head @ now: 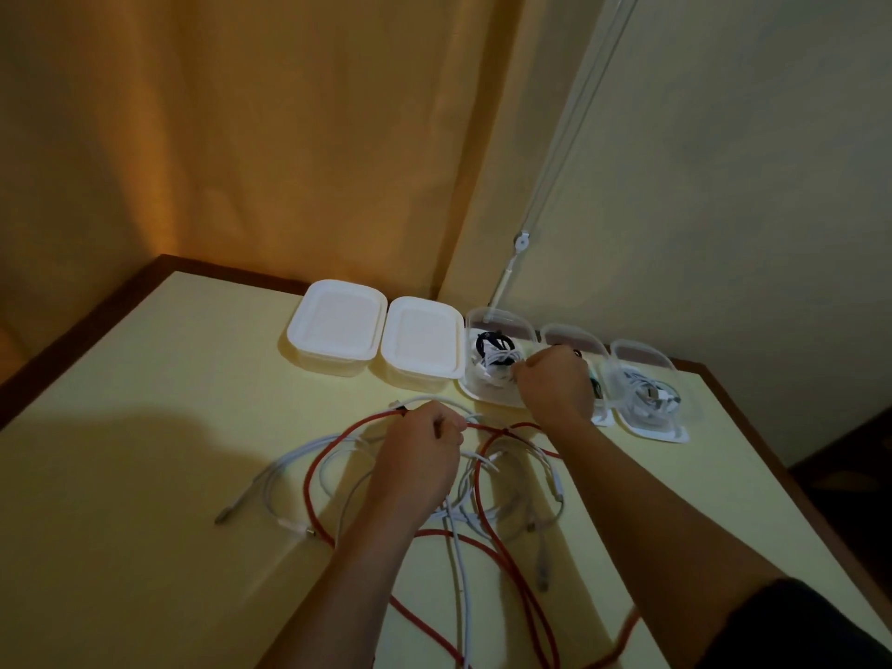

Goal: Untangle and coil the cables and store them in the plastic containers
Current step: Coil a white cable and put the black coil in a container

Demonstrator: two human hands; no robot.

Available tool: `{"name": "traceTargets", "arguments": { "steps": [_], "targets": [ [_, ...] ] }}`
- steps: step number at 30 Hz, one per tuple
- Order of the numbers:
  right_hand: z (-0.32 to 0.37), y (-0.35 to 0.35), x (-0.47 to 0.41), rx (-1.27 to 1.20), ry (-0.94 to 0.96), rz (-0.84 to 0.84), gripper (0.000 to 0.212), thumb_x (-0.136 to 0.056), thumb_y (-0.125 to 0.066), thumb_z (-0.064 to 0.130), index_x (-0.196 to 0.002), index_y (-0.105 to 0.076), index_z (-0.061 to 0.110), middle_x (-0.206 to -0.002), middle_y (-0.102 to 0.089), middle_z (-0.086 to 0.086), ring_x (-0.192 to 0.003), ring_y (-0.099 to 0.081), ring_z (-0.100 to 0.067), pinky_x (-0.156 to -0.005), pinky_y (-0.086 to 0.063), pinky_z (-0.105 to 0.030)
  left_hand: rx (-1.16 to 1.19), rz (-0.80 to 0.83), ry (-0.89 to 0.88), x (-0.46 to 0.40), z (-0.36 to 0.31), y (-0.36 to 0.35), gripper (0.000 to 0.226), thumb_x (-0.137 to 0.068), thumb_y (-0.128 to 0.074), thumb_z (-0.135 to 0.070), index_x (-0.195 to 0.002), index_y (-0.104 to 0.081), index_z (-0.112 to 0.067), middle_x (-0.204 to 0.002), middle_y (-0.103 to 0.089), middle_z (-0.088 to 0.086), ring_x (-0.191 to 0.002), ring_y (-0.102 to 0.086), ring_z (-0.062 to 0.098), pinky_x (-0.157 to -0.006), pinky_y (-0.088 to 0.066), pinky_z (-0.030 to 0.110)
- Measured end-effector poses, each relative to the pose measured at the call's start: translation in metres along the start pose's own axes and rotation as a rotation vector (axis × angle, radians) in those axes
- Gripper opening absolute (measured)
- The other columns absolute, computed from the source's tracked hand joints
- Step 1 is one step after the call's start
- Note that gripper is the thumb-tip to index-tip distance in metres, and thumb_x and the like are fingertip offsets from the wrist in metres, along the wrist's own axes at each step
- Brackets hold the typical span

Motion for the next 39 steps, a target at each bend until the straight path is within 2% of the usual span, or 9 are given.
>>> {"name": "traceTargets", "arguments": {
  "steps": [3,8,12,14,17,21,29,35,39],
  "targets": [
    [0.006,0.001,0.005,0.111,0.035,-0.052,0.02,-0.085,-0.064,0.03,-0.075,-0.072,0.015,-0.075,-0.069,-0.008,-0.072,-0.067,-0.025,-0.064,-0.058,-0.033,0.006,0.013,-0.005,0.0,0.0,0.0,0.026,-0.101,-0.044,-0.02,-0.087,-0.063,-0.032,-0.09,-0.069,-0.009,-0.083,-0.063,0.008,-0.078,-0.053,0.032],
    [0.023,0.016,0.017,0.089,0.151,-0.078,0.017,-0.088,-0.07,0.031,-0.093,-0.076,0.016,-0.089,-0.072,-0.008,-0.091,-0.066,-0.03,-0.08,-0.057,-0.042,0.009,0.019,0.006,-0.001,0.002,-0.002,0.025,-0.101,-0.044,-0.019,-0.089,-0.064,-0.029,-0.09,-0.069,-0.007,-0.082,-0.064,0.01,-0.075,-0.053,0.031],
    [0.021,0.005,0.018,0.018,0.216,-0.002,0.03,-0.089,-0.048,0.028,-0.065,-0.064,0.024,-0.072,-0.064,-0.008,-0.077,-0.063,-0.033,-0.067,-0.054,-0.038,0.004,0.02,0.002,-0.001,0.001,-0.002,0.024,-0.101,-0.044,-0.019,-0.093,-0.065,-0.027,-0.09,-0.069,-0.008,-0.08,-0.065,0.013,-0.074,-0.054,0.033],
    [0.02,0.001,0.028,0.016,0.26,0.07,0.025,-0.088,-0.053,0.025,-0.092,-0.078,0.024,-0.096,-0.072,-0.009,-0.093,-0.063,-0.035,-0.081,-0.056,-0.044,0.0,0.017,-0.003,-0.001,0.0,-0.002,0.024,-0.101,-0.044,-0.019,-0.093,-0.065,-0.027,-0.09,-0.069,-0.008,-0.08,-0.065,0.012,-0.075,-0.054,0.034],
    [0.01,-0.004,0.042,0.026,0.281,0.115,0.043,-0.083,-0.063,0.014,-0.122,-0.072,0.028,-0.124,-0.066,-0.005,-0.119,-0.054,-0.036,-0.1,-0.049,-0.045,-0.007,0.009,-0.004,-0.002,0.001,-0.003,0.025,-0.101,-0.044,-0.019,-0.09,-0.064,-0.03,-0.089,-0.069,-0.008,-0.081,-0.066,0.014,-0.077,-0.055,0.037],
    [-0.004,0.01,0.063,-0.23,0.223,-0.032,0.048,-0.086,-0.065,0.004,-0.128,-0.067,0.028,-0.129,-0.056,-0.001,-0.123,-0.05,-0.023,-0.095,-0.05,-0.035,-0.028,-0.011,-0.025,-0.001,-0.001,-0.002,0.033,-0.102,-0.043,-0.019,-0.081,-0.06,-0.037,-0.086,-0.069,-0.01,-0.08,-0.066,0.012,-0.074,-0.055,0.035],
    [-0.003,0.0,0.068,-0.21,0.271,-0.005,0.048,-0.094,-0.063,0.008,-0.138,-0.058,0.026,-0.144,-0.047,0.004,-0.131,-0.042,-0.02,-0.102,-0.049,-0.039,-0.064,-0.087,-0.093,-0.001,-0.002,0.001,0.027,-0.102,-0.046,-0.014,-0.091,-0.068,-0.025,-0.091,-0.069,-0.011,-0.074,-0.065,-0.001,-0.055,-0.045,0.005],
    [-0.005,-0.001,0.058,-0.34,0.215,-0.009,0.028,-0.096,-0.057,0.002,-0.115,-0.07,0.017,-0.119,-0.054,0.005,-0.105,-0.056,-0.011,-0.09,-0.05,-0.024,-0.11,-0.085,-0.245,0.003,-0.01,-0.009,0.025,-0.098,-0.051,-0.005,-0.089,-0.069,-0.021,-0.087,-0.068,-0.016,-0.087,-0.064,-0.006,-0.07,-0.044,0.003],
    [-0.009,0.003,0.052,-0.433,0.197,-0.048,0.02,-0.093,-0.06,0.001,-0.098,-0.07,0.017,-0.108,-0.055,0.004,-0.091,-0.059,-0.007,-0.086,-0.053,-0.025,-0.174,-0.081,-0.368,0.008,-0.014,-0.014,0.026,-0.093,-0.053,0.002,-0.088,-0.07,-0.017,-0.088,-0.07,-0.012,-0.089,-0.064,-0.005,-0.074,-0.043,0.003]
  ]
}}
Point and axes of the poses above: each hand's wrist, its own x-axis away from the middle knuckle, its own y-axis out of the back of the hand, z = x × y, the point moved 9 cm from there along -x, towards the middle knuckle
